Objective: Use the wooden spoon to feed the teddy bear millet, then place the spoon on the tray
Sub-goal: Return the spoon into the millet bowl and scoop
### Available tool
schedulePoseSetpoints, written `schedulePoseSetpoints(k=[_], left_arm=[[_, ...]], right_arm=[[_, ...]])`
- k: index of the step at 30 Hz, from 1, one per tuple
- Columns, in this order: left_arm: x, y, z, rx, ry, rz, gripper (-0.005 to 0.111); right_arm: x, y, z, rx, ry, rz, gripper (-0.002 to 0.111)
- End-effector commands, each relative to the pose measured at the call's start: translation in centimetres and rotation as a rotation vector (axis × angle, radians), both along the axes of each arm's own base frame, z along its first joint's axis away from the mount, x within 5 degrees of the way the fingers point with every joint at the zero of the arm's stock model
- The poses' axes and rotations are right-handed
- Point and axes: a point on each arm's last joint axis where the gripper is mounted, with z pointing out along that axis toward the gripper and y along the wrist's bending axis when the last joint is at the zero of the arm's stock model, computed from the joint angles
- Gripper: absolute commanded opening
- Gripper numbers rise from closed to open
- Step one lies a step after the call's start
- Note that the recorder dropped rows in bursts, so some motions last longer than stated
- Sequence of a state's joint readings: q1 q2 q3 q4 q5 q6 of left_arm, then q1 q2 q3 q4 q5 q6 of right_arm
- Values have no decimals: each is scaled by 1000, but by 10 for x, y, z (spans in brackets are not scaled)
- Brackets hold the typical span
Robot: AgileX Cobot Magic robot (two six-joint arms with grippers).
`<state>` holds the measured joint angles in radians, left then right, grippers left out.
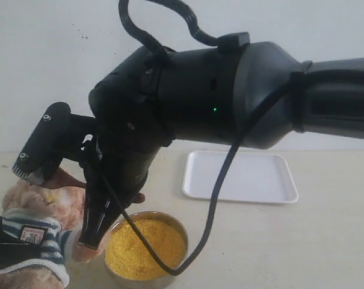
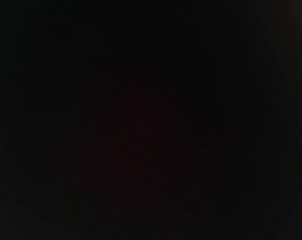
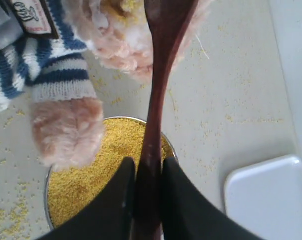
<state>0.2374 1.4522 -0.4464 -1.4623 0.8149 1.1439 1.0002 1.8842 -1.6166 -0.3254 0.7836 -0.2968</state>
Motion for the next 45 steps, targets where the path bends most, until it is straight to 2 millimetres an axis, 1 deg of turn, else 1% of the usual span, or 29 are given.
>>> schedulePoseSetpoints(k=[1,2,3,4,6,7,9,10,12,13,15,19,23,24,26,27,28,29,30,31,32,34,36,39,40,41,42,44,45], left_arm=[[-1,-2,2,-10,-20,-4,4],[-1,-2,2,-8,-22,-6,4],[-1,-2,2,-6,-24,-9,4],[-1,-2,2,-5,-26,-10,4],[-1,-2,2,2,-34,-18,4],[-1,-2,2,7,-41,-24,4],[-1,-2,2,7,-41,-24,4],[-1,-2,2,7,-41,-24,4],[-1,-2,2,7,-41,-24,4],[-1,-2,2,9,-42,-25,4],[-1,-2,2,11,-45,-28,4],[-1,-2,2,13,-45,-31,4],[-1,0,1,29,-43,-20,4],[-1,0,1,29,-43,-20,4],[-1,0,1,27,-43,-18,4],[-1,-1,1,23,-43,-21,4],[-1,-1,1,22,-44,-19,4],[-1,-1,1,22,-44,-19,4],[-1,-1,1,22,-44,-19,4],[0,0,2,17,-45,-9,4],[1,0,2,13,-46,1,4],[1,0,2,10,-47,5,4],[2,0,3,3,-49,21,4],[2,0,3,3,-49,21,4],[2,0,3,3,-49,21,4],[2,0,3,3,-49,21,4],[2,0,3,-1,-49,22,4],[2,0,3,-4,-50,27,4],[2,0,4,-8,-51,24,4]], right_arm=[[-4,-8,-5,-91,43,-70,0],[-4,-16,-6,-182,61,-74,0],[-1,-23,-1,-183,56,-93,0],[1,-28,9,-145,49,-106,0],[-2,-39,30,-48,79,-131,0],[3,-49,37,-12,105,-165,0],[21,-73,35,-9,192,-267,0],[33,-91,33,-14,267,-314,0],[50,-107,33,84,334,-381,0],[51,-106,32,124,370,-387,0],[51,-106,28,123,365,-382,0],[45,-117,-14,5,400,-404,0],[35,-126,-36,-83,458,-408,0],[35,-125,-36,-89,453,-390,0],[29,-111,-37,-70,424,-340,0],[18,-93,-41,-91,410,-268,0],[13,-77,-43,-158,335,-201,0],[16,-69,-45,-197,260,-241,0],[23,-64,-48,-266,202,-303,0],[27,-63,-53,-318,202,-301,0],[30,-60,-63,-342,203,-294,0],[28,-55,-72,-343,229,-288,0],[25,-53,-72,-359,232,-232,0],[22,-51,-73,-336,261,-236,0],[24,-54,-73,-343,272,-249,0],[26,-57,-71,-328,292,-267,0],[29,-65,-61,-249,348,-302,0],[38,-80,-47,-174,395,-319,0],[44,-93,-40,-120,459,-344,0]])
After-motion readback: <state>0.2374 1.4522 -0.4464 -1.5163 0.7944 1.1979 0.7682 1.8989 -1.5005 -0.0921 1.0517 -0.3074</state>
